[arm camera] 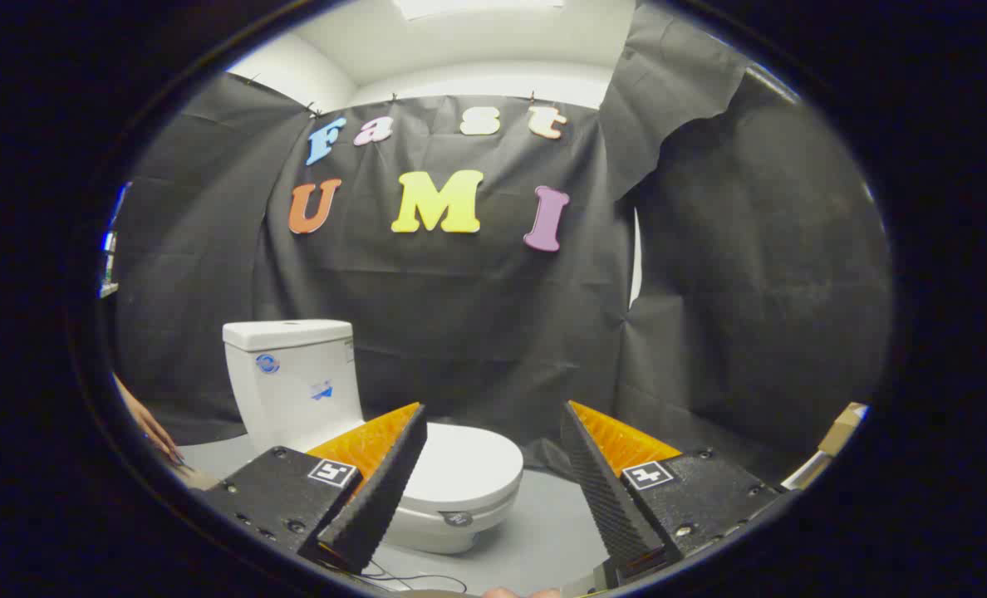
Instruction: Open the toilet lid.
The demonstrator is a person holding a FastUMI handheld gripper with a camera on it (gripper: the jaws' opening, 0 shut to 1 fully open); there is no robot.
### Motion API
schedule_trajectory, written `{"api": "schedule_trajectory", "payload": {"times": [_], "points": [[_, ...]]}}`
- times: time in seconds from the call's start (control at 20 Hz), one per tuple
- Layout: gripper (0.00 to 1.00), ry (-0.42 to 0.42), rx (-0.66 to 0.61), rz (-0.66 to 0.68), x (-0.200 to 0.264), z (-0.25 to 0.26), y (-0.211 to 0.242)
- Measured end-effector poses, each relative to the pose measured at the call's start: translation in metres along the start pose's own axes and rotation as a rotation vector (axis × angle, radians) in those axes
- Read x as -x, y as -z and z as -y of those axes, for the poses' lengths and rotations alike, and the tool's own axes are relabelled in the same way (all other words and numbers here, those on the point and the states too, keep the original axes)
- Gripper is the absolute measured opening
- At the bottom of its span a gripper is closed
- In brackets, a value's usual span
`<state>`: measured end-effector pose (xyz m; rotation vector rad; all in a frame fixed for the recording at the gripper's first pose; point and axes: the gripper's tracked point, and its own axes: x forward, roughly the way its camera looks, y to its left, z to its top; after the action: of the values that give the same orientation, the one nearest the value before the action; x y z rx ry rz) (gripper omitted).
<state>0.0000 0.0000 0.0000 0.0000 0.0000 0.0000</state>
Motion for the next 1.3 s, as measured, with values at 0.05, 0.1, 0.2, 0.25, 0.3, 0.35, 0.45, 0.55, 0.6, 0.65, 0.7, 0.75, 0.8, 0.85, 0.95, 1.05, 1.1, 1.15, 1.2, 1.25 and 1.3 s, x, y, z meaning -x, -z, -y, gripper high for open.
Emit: {"api": "schedule_trajectory", "payload": {"times": [0.05, 0.1, 0.2, 0.25, 0.3, 0.35, 0.45, 0.55, 0.6, 0.65, 0.7, 0.75, 0.8, 0.85, 0.95, 1.05, 1.1, 1.15, 1.2, 1.25, 1.3], "points": [[1.0, 0.004, 0.0, -0.002, 0.0, 0.001, 0.0], [1.0, 0.01, -0.001, -0.005, -0.001, 0.004, -0.001], [1.0, 0.016, 0.004, -0.016, -0.002, 0.005, 0.003], [1.0, 0.022, 0.008, -0.022, -0.002, 0.006, 0.004], [1.0, 0.025, 0.011, -0.025, -0.002, 0.007, 0.005], [1.0, 0.028, 0.01, -0.027, -0.002, 0.008, 0.006], [1.0, 0.03, 0.003, -0.029, -0.002, 0.008, 0.006], [1.0, 0.029, -0.002, -0.033, -0.002, 0.008, 0.007], [1.0, 0.028, -0.002, -0.035, -0.003, 0.008, 0.007], [1.0, 0.028, -0.001, -0.035, -0.003, 0.007, 0.008], [1.0, 0.026, 0.0, -0.035, -0.004, 0.007, 0.008], [1.0, 0.027, 0.0, -0.037, -0.004, 0.006, 0.009], [1.0, 0.026, 0.0, -0.038, -0.004, 0.006, 0.011], [1.0, 0.026, 0.001, -0.04, -0.005, 0.006, 0.012], [1.0, 0.022, 0.003, -0.039, -0.005, 0.002, 0.012], [1.0, 0.018, 0.009, -0.036, -0.005, -0.001, 0.012], [1.0, 0.017, 0.014, -0.033, -0.005, -0.002, 0.013], [1.0, 0.015, 0.018, -0.03, -0.005, -0.004, 0.013], [1.0, 0.011, 0.019, -0.031, -0.007, -0.007, 0.016], [1.0, 0.004, 0.022, -0.037, -0.008, -0.01, 0.018], [1.0, -0.002, 0.031, -0.043, -0.009, -0.014, 0.021]]}}
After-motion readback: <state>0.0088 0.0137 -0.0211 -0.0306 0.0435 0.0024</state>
